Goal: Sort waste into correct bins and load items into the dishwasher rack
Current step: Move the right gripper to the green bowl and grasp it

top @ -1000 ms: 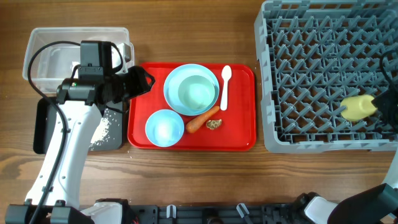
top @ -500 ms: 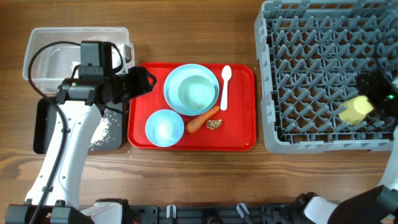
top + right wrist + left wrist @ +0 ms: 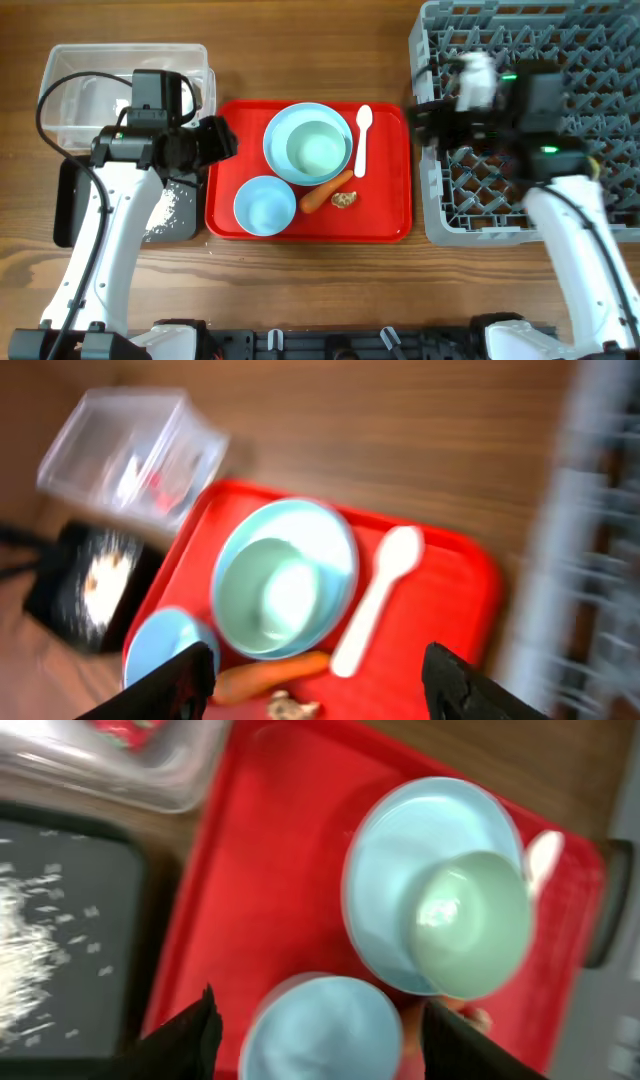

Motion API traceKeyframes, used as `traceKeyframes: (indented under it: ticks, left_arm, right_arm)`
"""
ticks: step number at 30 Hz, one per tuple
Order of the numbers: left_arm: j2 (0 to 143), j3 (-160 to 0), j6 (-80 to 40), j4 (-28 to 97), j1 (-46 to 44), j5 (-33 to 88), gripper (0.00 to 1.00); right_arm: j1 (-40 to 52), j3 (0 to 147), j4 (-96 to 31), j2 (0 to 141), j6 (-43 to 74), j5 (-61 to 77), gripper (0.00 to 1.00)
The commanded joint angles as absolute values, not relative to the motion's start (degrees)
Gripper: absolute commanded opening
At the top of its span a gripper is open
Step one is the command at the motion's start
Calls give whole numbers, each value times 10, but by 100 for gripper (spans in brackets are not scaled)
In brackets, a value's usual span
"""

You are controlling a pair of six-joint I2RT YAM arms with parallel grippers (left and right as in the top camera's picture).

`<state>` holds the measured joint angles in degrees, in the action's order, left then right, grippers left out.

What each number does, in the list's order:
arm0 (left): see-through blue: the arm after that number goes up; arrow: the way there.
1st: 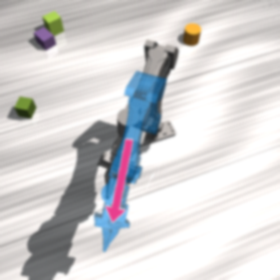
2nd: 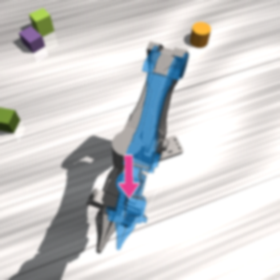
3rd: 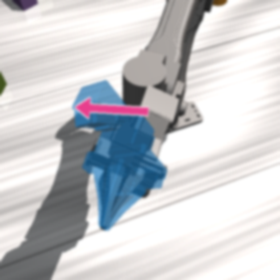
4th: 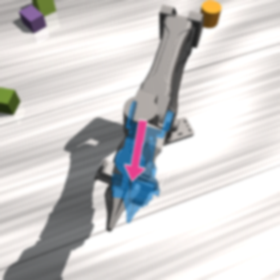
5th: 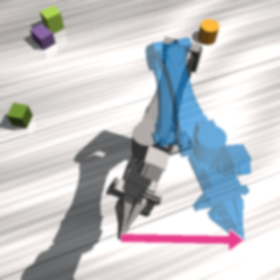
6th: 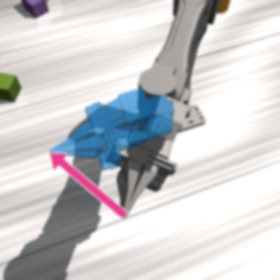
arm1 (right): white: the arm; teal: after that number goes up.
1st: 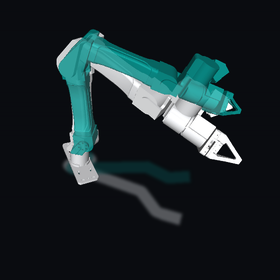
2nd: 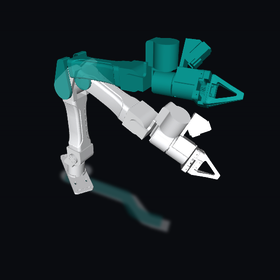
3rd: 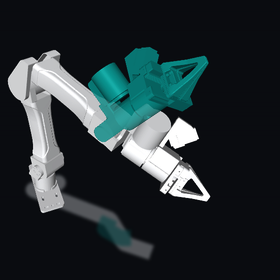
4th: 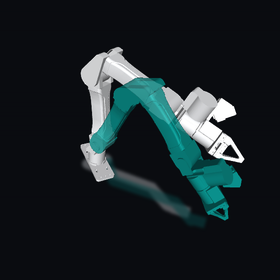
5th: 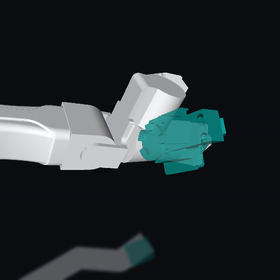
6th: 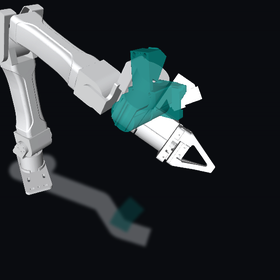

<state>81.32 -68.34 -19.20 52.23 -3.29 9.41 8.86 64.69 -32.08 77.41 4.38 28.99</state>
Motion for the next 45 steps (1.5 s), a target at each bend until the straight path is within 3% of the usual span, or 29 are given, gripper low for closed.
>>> traceKeyframes:
  ticks: [1, 2, 5, 14, 18, 23, 33, 45]
  left_arm:
    - [806, -686, -220, 542, -21, -6, 68]
    - [806, -686, -226, 547, -14, -13, 69]
    - [806, -686, -230, 557, 12, -13, 69]
    - [806, -686, -230, 570, 55, -9, 70]
    - [806, -686, -230, 571, 55, -9, 71]
    - [806, -686, -230, 571, 55, -9, 71]
    - [806, -686, -230, 571, 55, 0, 72]
    - [806, -686, -230, 571, 55, 2, 73]
  right_arm:
    - [179, 657, -301, 827, 35, 188, 74]
    - [191, 657, -296, 837, 36, 184, 75]
    - [228, 657, -270, 884, 53, 196, 99]
    - [241, 657, -198, 972, 149, 179, 98]
    - [244, 657, -200, 1027, 178, 180, 82]
    - [246, 657, -197, 1068, 217, 178, 69]
    - [246, 657, -183, 1077, 262, 158, 18]
    - [246, 654, -203, 1077, 274, 135, 18]
